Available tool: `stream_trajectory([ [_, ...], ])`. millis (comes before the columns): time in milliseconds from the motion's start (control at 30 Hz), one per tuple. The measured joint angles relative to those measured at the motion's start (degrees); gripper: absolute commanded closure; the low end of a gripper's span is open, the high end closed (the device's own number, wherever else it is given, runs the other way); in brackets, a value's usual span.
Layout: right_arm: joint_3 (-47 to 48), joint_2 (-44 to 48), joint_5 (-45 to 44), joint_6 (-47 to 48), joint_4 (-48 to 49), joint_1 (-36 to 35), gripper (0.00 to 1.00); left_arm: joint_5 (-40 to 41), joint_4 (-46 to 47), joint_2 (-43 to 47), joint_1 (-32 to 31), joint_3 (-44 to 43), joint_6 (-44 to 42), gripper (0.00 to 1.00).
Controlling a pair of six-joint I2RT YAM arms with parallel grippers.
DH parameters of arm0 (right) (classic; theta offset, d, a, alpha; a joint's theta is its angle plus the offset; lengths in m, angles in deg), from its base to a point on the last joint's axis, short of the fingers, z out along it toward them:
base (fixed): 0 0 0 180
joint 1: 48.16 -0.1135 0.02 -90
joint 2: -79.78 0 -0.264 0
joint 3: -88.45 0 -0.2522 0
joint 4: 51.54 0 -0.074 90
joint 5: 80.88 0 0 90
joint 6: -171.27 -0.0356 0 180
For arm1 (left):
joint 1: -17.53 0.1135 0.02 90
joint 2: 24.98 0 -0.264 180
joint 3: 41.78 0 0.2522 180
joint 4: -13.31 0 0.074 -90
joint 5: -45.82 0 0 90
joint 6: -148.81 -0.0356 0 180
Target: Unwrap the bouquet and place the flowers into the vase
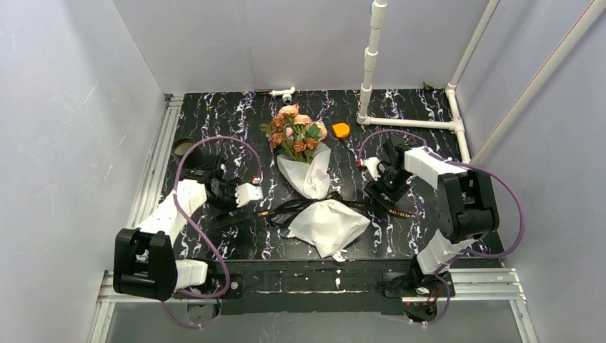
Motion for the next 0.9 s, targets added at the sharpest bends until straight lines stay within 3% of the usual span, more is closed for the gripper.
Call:
stream_trajectory([
  [200, 0.07, 0.72, 1.64, 2.75, 0.48, -2.01, 0.19, -9.14, -0.15, 1.57, -2.73, -2.49, 3.34, 0.19],
  [467, 3.19, -2.49, 2.4, 4.02, 2.78, -6.34, 0.28, -9.27, 6.99, -1.6, -11.32, -0.42, 8.63, 0.23],
  [600, 4.85, -4.15, 1.81, 4.39, 3.85, -8.17, 0.35, -7.96, 10.54, -5.27, -12.66, -0.33, 11.28, 0.23],
  [700, 4.85, -4.24, 0.81, 5.11, 4.33, -9.46, 0.48, -6.12, 13.68, -6.58, -13.25, 0.2, 12.37, 0.26],
  [800, 4.2, -4.11, -0.28, 5.79, 5.53, -10.6, 0.68, -4.2, 15.19, -7.41, -13.7, 0.66, 12.37, 0.36],
  [900, 3.15, -3.63, -1.36, 5.6, 6.88, -11.28, 0.8, -2.97, 15.69, -8.55, -13.88, 0.83, 12.2, 0.43],
])
